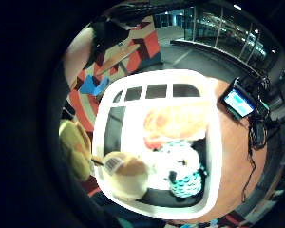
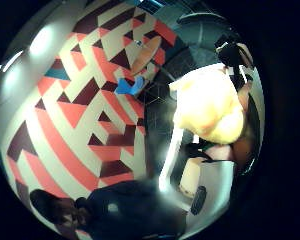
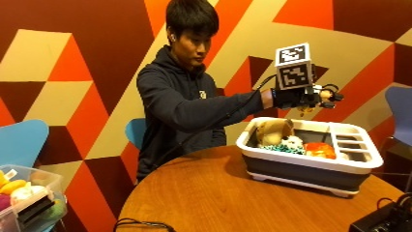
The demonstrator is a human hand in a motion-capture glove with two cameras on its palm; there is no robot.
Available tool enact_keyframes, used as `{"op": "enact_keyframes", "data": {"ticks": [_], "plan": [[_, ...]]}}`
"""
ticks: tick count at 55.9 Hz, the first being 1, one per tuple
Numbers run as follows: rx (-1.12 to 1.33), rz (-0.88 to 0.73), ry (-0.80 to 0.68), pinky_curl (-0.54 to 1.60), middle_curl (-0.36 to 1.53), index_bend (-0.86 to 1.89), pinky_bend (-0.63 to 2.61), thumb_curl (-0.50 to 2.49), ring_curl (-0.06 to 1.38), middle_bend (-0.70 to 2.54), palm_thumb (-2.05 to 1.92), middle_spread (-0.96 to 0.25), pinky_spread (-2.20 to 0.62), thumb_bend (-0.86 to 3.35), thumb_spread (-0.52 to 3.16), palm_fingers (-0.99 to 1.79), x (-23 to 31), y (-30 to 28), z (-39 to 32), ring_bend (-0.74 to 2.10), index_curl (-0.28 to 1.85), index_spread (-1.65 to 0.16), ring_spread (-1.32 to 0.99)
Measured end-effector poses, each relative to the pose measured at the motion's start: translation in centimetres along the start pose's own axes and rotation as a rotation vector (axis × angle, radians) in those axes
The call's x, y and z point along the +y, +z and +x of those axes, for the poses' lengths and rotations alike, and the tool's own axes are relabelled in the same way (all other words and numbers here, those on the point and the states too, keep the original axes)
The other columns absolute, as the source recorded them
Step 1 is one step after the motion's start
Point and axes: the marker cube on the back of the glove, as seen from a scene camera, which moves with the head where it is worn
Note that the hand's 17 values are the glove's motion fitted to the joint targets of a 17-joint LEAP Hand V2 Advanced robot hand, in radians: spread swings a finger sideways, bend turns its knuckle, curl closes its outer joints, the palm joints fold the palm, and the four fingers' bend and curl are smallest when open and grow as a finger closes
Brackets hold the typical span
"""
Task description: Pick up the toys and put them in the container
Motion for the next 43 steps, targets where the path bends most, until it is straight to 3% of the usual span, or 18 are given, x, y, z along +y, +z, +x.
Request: {"op": "enact_keyframes", "data": {"ticks": [7, 11, 14, 21, 43], "plan": [[0.049, -0.149, 0.04, 0.36, 0.52, 1.02, 0.42, 0.83, 0.19, 0.7, 0.74, -0.21, 0.0, 0.02, 1.04, 0.08, 0.0, 1.6, 0.3, 0.18, 0.83, -0.13, -0.2], [0.046, -0.206, 0.055, 0.39, 0.46, 0.86, 0.55, 0.79, 0.19, 0.49, 0.71, -0.14, 0.01, 0.02, 1.15, -0.13, 0.1, 1.9, 0.6, 0.18, 0.78, -0.14, -0.14], [0.028, -0.203, 0.059, 0.41, 0.42, 0.63, 0.65, 0.75, 0.2, 0.33, 0.65, -0.08, 0.01, -0.02, 1.17, -0.27, 0.2, 1.8, 0.7, 0.19, 0.71, -0.14, -0.1], [-0.043, -0.119, 0.054, 0.41, 0.35, 0.4, 0.65, 0.67, 0.19, 0.14, 0.56, 0.0, 0.02, -0.03, 1.22, -0.25, 0.9, -0.5, 1.0, 0.15, 0.6, -0.16, -0.04], [0.163, 0.032, 0.109, 0.37, 0.3, 0.5, 0.53, 0.5, 0.11, 0.17, 0.41, 0.03, 0.03, -0.02, 1.3, -0.11, 7.0, -11.5, 4.6, 0.11, 0.58, -0.19, -0.01]]}}
